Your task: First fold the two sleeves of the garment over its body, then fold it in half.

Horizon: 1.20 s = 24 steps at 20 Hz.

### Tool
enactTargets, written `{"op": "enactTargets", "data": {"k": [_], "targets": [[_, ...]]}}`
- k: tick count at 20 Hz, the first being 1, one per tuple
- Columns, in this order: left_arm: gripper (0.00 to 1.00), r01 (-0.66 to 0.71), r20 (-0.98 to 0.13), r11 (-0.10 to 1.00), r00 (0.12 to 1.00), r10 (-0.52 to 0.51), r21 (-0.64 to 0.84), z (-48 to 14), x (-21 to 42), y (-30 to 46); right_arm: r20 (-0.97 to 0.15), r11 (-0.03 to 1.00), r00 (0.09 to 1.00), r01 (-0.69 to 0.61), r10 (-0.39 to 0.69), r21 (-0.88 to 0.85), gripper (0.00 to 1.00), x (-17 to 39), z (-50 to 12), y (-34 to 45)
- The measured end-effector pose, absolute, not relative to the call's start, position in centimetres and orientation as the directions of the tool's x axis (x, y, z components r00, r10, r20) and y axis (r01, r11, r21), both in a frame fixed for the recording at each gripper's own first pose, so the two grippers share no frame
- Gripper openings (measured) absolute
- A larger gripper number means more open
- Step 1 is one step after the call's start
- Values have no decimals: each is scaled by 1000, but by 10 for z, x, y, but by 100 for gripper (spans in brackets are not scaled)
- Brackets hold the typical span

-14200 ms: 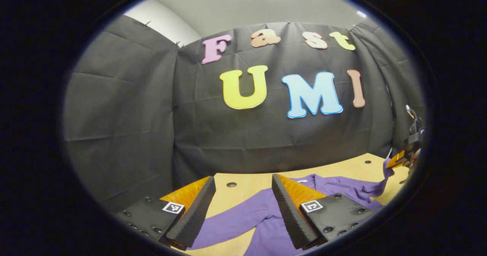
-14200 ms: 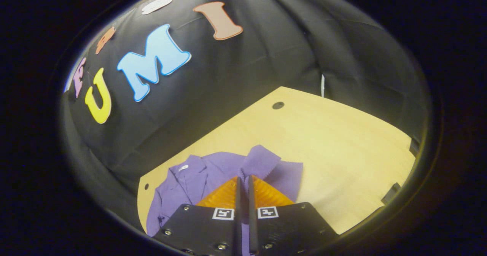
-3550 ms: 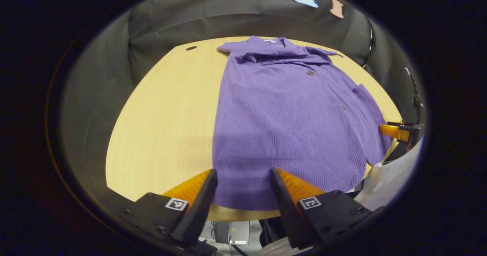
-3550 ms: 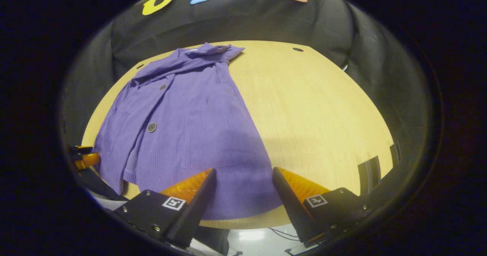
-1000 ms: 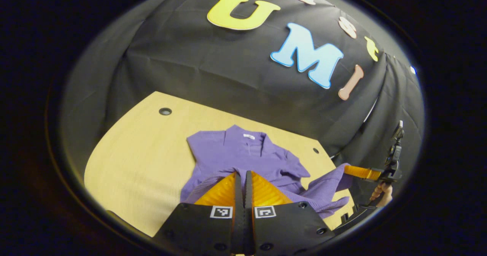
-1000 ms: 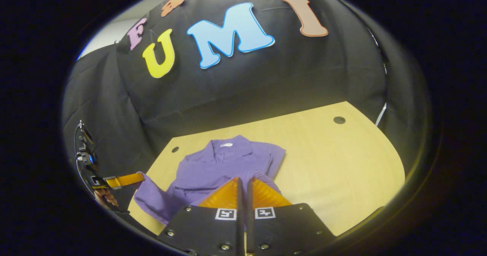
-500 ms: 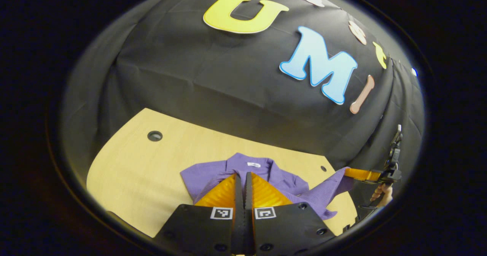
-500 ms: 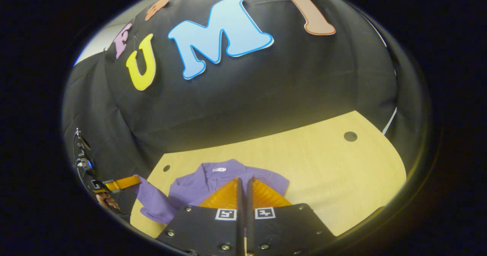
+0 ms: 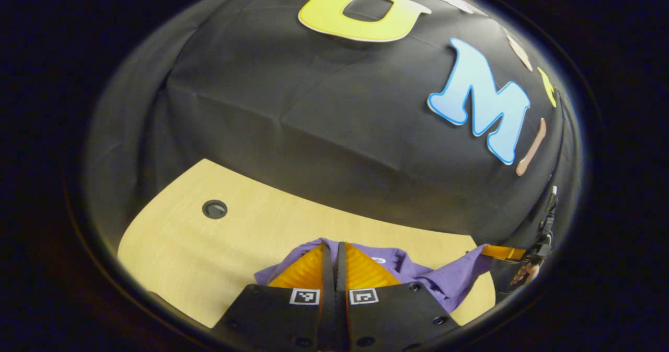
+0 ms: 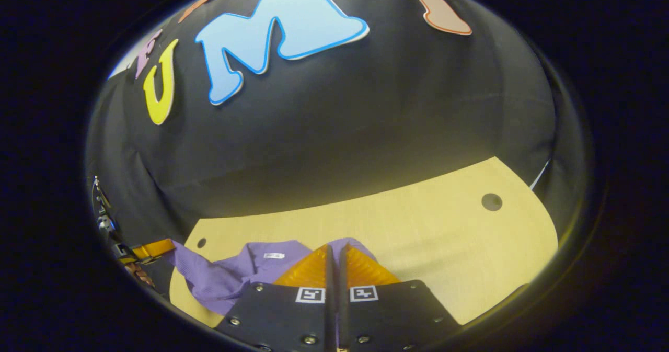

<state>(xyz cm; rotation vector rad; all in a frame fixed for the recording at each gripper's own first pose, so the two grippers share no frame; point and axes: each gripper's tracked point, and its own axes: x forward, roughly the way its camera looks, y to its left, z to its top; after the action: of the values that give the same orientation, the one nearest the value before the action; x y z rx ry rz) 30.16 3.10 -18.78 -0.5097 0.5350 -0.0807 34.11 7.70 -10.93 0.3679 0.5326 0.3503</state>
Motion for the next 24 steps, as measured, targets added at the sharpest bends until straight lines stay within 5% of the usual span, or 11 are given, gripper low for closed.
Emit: {"op": "enactTargets", "data": {"k": [15, 17, 22, 23, 24], "targets": [[12, -102, -553, 940, 827, -103, -326, -238, 339, 31, -523, 948, 801, -173, 292, 266, 4, 374, -147, 92], [13, -92, -562, 941, 819, -116, -327, -239, 337, 27, -532, 952, 797, -173, 287, 254, 12, 371, -146, 92], [69, -73, -570, 937, 808, -145, -341, -229, 329, 19, -509, 962, 820, -178, 262, 209, 39, 365, -128, 86], [72, -69, -568, 936, 810, -149, -344, -225, 327, 17, -500, 962, 826, -179, 260, 204, 35, 362, -123, 84], [78, -69, -566, 940, 812, -142, -335, -221, 325, 17, -492, 964, 833, -179, 255, 197, 44, 361, -117, 81]]}}
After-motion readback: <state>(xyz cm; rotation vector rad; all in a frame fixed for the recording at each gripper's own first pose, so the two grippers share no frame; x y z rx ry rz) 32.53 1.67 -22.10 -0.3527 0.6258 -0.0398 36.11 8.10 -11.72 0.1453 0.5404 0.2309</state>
